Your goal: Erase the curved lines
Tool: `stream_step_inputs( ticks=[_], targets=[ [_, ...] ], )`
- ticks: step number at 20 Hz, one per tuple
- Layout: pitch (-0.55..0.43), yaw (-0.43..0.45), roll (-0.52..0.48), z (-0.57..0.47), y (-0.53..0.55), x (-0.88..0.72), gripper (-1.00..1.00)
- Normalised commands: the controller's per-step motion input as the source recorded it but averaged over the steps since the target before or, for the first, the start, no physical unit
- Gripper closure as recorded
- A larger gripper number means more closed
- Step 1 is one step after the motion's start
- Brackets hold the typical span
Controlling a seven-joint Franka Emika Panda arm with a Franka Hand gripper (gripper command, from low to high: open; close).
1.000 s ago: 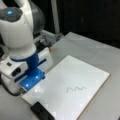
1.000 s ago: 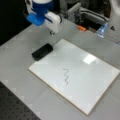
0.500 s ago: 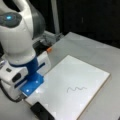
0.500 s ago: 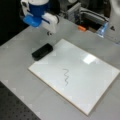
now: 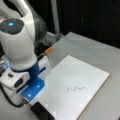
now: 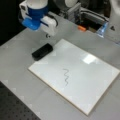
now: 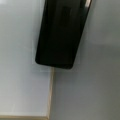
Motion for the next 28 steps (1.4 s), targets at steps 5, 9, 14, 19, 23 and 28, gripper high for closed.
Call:
stream_step_inputs(
  ticks=[5, 9, 14, 19, 23, 28],
  targets=[
    [0.028, 0.019, 0.195, 0.02, -0.23, 0.22, -1.00],
    [0.027, -0.009, 0.209, -0.05, -0.23, 0.24, -1.00],
    [0.041, -0.018, 0.188, -0.01, -0.23, 0.22, -1.00],
    [0.032, -0.071, 0.168, -0.07, -0.25, 0.19, -1.00],
    [0.016, -0.113, 0.135, -0.08, -0.23, 0.13, -1.00],
    [0.012, -0.157, 0.095, -0.05, -0.12, 0.07, -1.00]
  ],
)
